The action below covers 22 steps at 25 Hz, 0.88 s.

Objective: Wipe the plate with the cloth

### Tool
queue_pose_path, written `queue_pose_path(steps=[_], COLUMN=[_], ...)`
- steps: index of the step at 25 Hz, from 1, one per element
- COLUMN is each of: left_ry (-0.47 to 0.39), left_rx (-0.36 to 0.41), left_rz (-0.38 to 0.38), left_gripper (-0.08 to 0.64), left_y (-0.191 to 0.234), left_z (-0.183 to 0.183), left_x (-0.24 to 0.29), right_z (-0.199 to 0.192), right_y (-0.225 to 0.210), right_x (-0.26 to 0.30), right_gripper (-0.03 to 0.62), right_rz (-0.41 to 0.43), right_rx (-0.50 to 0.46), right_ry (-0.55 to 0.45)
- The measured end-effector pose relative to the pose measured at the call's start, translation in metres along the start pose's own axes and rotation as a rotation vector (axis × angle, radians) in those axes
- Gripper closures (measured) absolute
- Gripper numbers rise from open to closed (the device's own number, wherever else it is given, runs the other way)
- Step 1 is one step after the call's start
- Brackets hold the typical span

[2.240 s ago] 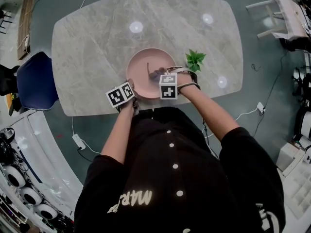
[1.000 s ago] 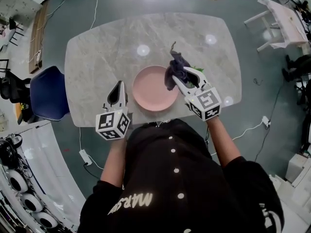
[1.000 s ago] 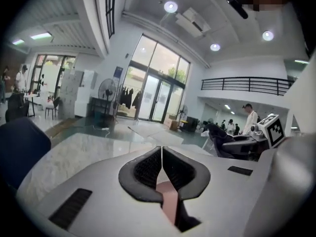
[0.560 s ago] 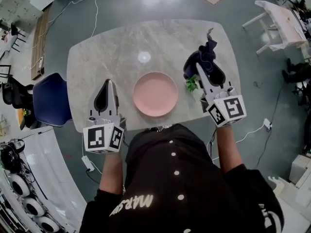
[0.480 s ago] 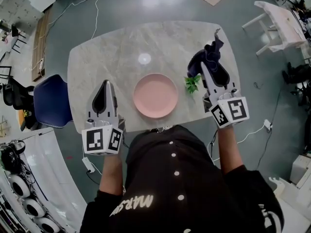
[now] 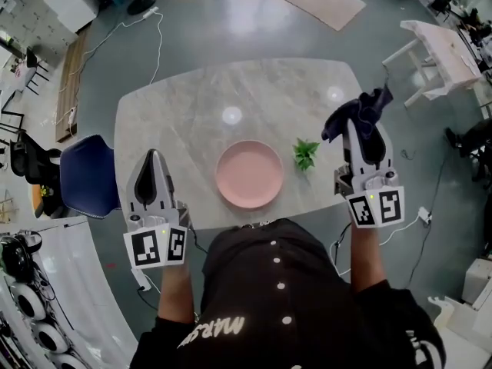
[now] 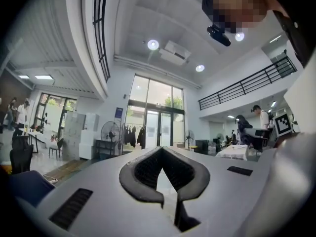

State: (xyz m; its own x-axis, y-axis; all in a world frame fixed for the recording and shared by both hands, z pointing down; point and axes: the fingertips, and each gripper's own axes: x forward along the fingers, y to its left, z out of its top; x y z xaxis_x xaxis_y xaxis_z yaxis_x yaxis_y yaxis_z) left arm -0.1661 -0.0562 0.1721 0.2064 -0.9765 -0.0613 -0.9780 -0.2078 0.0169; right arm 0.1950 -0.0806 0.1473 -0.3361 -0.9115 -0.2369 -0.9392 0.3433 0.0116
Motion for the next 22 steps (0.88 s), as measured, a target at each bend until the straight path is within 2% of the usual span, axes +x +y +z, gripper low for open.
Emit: queue_pose_path(steps=[6, 13, 22], left_ry=[-0.024, -0.003, 0.037], left_rx=[0.012, 0.018, 0.029], left_rz=[0.017, 0.03, 0.055], left_gripper=[0.543, 0.543, 0.543], left_y=[0.01, 0.024, 0.031], left_z=[0.007, 0.0, -0.013], left_x=[-0.004, -0.009, -0.021], right_z=[0.013, 0.004, -0.009], right_y=[-0.007, -0.014, -0.02], right_x=[-0.009, -0.013, -0.027], right_gripper=[0.453, 0.453, 0.453], right_rz=[-0.005, -0.032, -0.059], right_rx=[-0.008, 0.01, -0.018], right_ry=[-0.044, -0.012, 0.03])
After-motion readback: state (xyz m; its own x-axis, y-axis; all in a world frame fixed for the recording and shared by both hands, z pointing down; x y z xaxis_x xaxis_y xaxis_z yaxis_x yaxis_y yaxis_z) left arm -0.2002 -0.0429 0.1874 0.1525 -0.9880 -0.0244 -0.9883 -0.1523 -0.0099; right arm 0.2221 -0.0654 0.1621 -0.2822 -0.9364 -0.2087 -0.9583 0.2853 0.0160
